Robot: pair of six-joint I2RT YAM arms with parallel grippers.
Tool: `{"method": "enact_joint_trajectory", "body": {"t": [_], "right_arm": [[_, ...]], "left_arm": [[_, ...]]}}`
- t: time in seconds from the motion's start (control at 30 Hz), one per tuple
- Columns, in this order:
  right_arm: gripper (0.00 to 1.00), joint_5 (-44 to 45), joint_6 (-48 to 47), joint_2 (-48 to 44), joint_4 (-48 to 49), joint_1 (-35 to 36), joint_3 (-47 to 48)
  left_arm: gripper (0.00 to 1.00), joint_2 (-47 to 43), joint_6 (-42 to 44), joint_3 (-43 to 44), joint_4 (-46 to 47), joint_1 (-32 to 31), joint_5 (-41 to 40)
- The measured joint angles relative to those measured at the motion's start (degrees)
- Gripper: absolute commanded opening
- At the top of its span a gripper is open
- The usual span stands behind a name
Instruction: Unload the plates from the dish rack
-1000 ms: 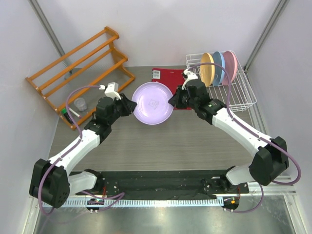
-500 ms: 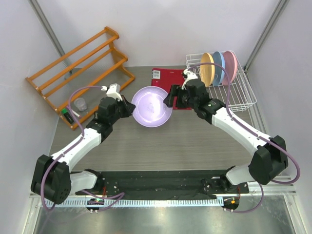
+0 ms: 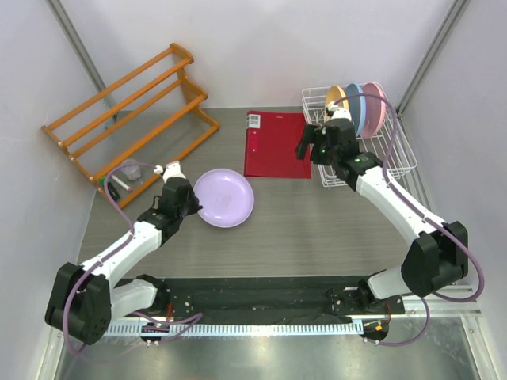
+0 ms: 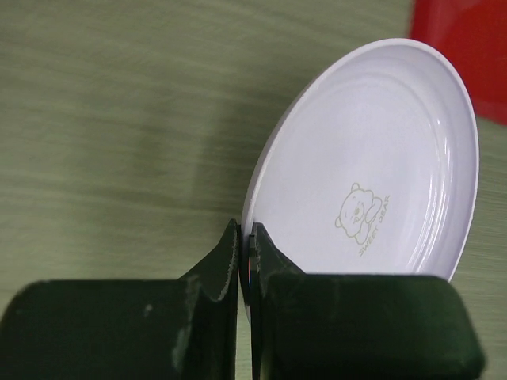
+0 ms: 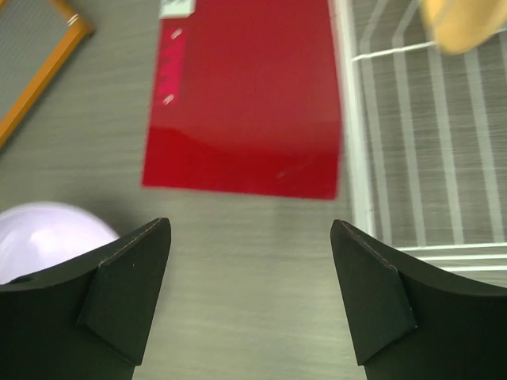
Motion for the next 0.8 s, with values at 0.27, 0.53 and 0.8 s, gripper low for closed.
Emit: {"method": "enact_joint_trajectory", "body": {"t": [0.27, 0.53, 0.8], "right_arm": [[0.88, 8.74, -4.11, 4.76, -0.68, -5.18, 5.51], [0.87, 21.27, -10.93, 15.26, -1.36, -6.71, 16.85], [0.83, 27.67, -18.51, 29.62, 0.13, -9.33, 33.07]], "left_arm": [[0.01, 4.46, -2.19, -1.07, -4.09, 0.04, -10.47], [0.39, 12.17, -2.38, 3.85, -5.01, 0.04, -14.32], [0.91, 12.35, -2.08, 4.04, -5.79, 0.04, -14.03]]}}
